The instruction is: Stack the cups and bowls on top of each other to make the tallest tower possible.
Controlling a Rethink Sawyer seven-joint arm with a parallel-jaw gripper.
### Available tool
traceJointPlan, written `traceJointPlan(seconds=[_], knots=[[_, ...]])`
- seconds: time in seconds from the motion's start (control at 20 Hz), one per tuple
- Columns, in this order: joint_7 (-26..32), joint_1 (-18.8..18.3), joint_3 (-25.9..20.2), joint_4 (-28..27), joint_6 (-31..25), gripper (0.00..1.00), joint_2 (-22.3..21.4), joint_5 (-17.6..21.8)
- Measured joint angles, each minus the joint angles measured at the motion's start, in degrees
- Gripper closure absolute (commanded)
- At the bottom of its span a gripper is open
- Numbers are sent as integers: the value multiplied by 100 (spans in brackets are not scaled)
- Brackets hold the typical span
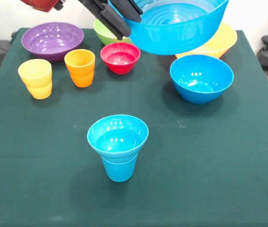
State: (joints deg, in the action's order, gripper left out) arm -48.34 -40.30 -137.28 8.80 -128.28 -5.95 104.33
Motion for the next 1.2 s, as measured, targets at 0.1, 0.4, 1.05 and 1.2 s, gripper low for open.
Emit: traceJointPlan(seconds=[0.1, 0.4, 1.05, 1.2], knots=[[0, -24, 233, 190, -1, 100, -32, -221], [0, -43, 680, 507, 8, 100, -188, -607], [0, -44, 1005, 589, 504, 100, -389, -978], [0, -44, 1035, 589, 560, 100, -388, -978]])
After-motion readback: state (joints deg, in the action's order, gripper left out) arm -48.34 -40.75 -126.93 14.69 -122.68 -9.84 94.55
